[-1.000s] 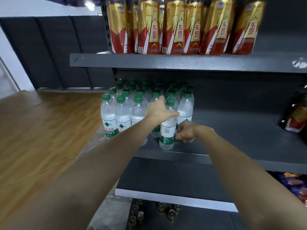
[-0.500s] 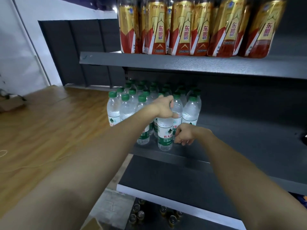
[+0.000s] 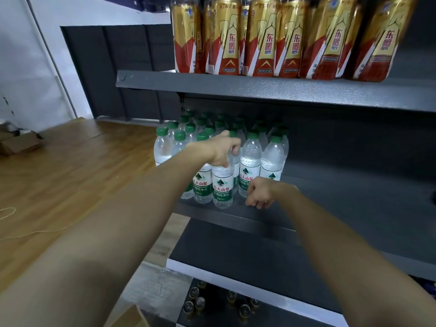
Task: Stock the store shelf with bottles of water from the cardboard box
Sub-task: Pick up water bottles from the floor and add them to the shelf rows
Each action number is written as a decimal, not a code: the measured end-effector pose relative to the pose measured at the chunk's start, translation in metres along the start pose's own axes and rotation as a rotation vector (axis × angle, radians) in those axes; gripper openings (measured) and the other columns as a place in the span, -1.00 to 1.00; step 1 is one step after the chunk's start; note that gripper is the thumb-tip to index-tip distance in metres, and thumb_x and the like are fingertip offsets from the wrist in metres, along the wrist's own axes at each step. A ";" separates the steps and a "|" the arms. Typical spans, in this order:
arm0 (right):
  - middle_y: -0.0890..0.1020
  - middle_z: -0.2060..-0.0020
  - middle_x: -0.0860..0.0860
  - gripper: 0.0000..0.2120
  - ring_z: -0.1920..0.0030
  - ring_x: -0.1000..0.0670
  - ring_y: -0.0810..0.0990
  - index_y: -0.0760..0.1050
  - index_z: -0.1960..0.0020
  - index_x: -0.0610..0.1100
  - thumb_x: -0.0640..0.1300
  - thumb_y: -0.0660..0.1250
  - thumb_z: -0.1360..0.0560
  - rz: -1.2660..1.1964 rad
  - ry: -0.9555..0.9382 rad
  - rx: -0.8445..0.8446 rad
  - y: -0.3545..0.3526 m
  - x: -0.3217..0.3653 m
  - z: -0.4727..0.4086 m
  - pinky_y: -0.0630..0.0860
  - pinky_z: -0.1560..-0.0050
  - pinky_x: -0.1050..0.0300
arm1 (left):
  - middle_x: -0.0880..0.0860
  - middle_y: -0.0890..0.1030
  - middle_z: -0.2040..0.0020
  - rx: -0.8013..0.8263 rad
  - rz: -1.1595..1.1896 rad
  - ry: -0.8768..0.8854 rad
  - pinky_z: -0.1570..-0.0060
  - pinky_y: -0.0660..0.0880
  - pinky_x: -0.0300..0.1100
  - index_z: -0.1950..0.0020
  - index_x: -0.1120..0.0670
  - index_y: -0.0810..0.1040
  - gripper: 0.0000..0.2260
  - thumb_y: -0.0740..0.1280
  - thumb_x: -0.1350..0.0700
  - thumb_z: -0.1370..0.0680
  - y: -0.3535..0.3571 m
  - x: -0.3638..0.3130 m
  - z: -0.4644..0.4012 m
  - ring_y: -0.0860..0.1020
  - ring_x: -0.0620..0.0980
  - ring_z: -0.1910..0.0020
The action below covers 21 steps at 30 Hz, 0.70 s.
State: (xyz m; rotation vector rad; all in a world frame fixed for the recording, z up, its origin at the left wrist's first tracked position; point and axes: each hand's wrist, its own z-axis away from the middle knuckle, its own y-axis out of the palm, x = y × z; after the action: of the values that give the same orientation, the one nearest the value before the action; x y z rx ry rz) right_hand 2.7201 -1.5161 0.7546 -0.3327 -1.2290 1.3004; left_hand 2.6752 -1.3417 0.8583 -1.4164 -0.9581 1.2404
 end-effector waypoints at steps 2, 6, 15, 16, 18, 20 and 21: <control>0.68 0.17 -0.06 -0.89 0.20 -0.04 0.66 0.52 0.04 -0.12 -0.17 0.44 -0.48 0.003 0.006 -0.002 0.001 0.001 -0.001 0.62 0.09 0.05 | 0.00 0.27 -0.07 0.009 0.020 0.028 -0.13 0.46 -0.03 -0.10 0.05 0.43 -0.70 0.44 0.28 -0.48 0.001 0.005 0.000 0.42 0.10 -0.11; 0.67 0.15 -0.08 -0.87 0.21 -0.06 0.65 0.49 0.03 -0.12 -0.17 0.43 -0.48 -0.002 0.000 -0.001 0.007 0.008 -0.006 0.59 0.18 0.09 | 0.00 0.24 -0.12 -0.007 0.004 0.025 -0.15 0.51 0.07 -0.10 0.04 0.40 -0.71 0.40 0.30 -0.50 0.007 0.004 -0.001 0.48 0.14 -0.11; 0.65 0.23 -0.04 -0.89 0.25 -0.04 0.64 0.48 0.07 -0.11 -0.18 0.41 -0.47 0.008 0.019 -0.045 0.013 0.032 -0.003 0.56 0.20 0.10 | 0.07 0.23 -0.17 -0.147 -0.010 0.045 0.28 0.39 -0.12 -0.08 0.06 0.37 -0.73 0.38 0.30 -0.51 0.018 0.003 0.005 0.45 0.02 0.17; 0.66 0.23 -0.04 -0.89 0.25 -0.05 0.64 0.47 0.08 -0.11 -0.18 0.41 -0.47 0.000 0.027 -0.054 0.014 0.034 -0.002 0.57 0.20 0.10 | 0.09 0.22 -0.20 -0.156 -0.013 0.052 0.24 0.40 -0.10 -0.09 0.06 0.37 -0.73 0.37 0.31 -0.51 0.020 0.003 0.006 0.46 0.06 0.11; 0.66 0.22 -0.06 -0.87 0.24 -0.06 0.64 0.49 0.05 -0.13 -0.18 0.42 -0.46 -0.024 0.045 -0.084 0.016 0.038 0.002 0.58 0.21 0.10 | 0.12 0.19 -0.28 -0.169 -0.031 0.057 0.12 0.43 -0.03 -0.14 0.06 0.37 -0.71 0.34 0.32 -0.52 0.023 0.005 0.006 0.41 0.14 -0.05; 0.65 0.18 -0.11 -0.82 0.24 -0.07 0.62 0.52 -0.01 -0.19 -0.17 0.43 -0.45 -0.045 0.067 -0.133 0.020 0.041 0.009 0.59 0.22 0.09 | 0.15 0.08 -0.42 -0.185 -0.056 0.067 0.02 0.43 -0.01 -0.27 0.05 0.32 -0.59 0.29 0.39 -0.51 0.029 0.008 0.006 0.31 0.21 -0.24; 0.66 0.16 -0.14 -0.80 0.24 -0.07 0.62 0.53 -0.02 -0.20 -0.17 0.44 -0.44 -0.054 0.084 -0.150 0.023 0.041 0.012 0.59 0.23 0.08 | 0.13 -0.02 -0.49 -0.188 -0.078 0.078 -0.01 0.44 0.01 -0.33 0.05 0.28 -0.50 0.27 0.43 -0.49 0.032 0.009 0.007 0.24 0.23 -0.33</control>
State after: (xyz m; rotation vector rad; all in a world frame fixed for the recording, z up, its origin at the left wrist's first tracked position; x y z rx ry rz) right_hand 2.6895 -1.4790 0.7616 -0.4546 -1.2589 1.1399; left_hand 2.6681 -1.3384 0.8252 -1.5463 -1.0884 1.0513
